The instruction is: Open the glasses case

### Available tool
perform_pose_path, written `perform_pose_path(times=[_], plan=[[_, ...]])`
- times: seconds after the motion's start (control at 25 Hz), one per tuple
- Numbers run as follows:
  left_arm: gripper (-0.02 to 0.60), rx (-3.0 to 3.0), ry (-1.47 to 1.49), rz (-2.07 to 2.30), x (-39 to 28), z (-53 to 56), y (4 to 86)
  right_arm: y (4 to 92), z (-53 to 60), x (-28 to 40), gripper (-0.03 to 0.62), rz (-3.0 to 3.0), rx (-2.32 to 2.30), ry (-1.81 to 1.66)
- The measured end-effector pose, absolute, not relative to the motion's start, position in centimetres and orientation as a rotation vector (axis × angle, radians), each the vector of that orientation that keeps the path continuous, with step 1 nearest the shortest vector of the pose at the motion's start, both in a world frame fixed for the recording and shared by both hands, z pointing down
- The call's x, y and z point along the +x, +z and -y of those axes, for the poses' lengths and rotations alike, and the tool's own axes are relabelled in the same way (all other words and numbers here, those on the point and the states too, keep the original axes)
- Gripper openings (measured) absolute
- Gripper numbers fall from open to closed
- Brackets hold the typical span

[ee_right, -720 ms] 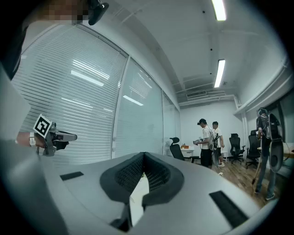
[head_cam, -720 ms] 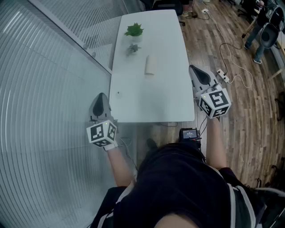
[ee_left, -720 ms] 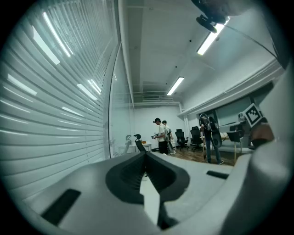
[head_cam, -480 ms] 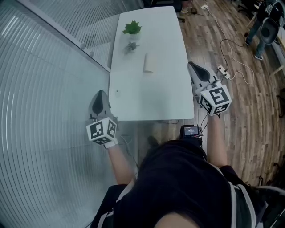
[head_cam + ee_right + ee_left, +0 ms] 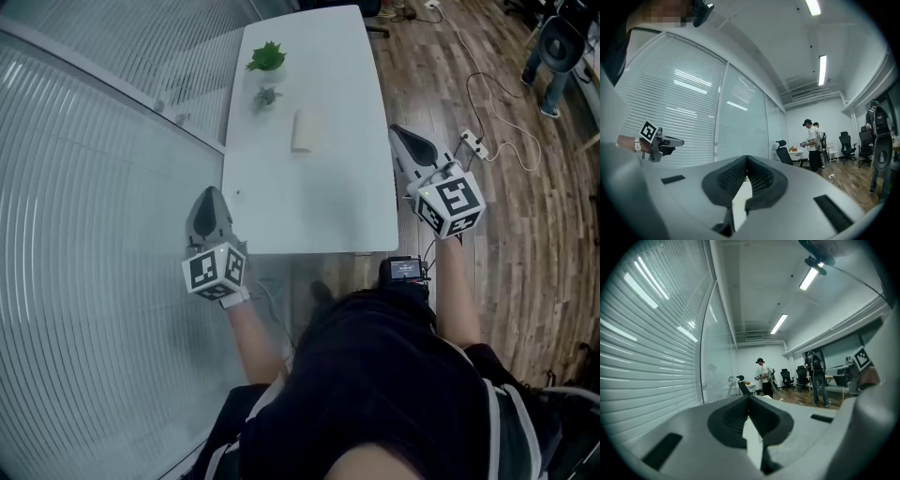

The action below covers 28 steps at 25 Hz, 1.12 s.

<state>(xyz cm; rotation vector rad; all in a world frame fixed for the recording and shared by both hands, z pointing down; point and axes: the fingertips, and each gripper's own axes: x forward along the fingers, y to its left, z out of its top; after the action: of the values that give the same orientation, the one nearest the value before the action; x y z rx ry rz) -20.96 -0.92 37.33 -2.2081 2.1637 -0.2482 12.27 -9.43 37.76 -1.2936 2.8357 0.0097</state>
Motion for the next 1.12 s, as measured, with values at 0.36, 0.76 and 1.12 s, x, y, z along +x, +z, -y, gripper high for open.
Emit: perform_pose_path(times=[0.36, 0.76, 1.12], plan=[[-0.002, -2.192, -0.347, -2.203, -19.1, 1.3, 38.4, 39.8, 11.1, 14.8, 0.015, -2.848, -1.276, -0.086], [-0.002, -2.373, -0.229, -2.120, -25.8, 7.6, 40.8, 40.1, 15.4, 6.8, 0.015, -2.972, -1.381, 0.007], [-0.002, -2.488, -0.147, -2.089, -29.5, 10.6, 43.7, 41.6, 17.8, 1.4, 0.015, -3.063, -1.379, 0.034]])
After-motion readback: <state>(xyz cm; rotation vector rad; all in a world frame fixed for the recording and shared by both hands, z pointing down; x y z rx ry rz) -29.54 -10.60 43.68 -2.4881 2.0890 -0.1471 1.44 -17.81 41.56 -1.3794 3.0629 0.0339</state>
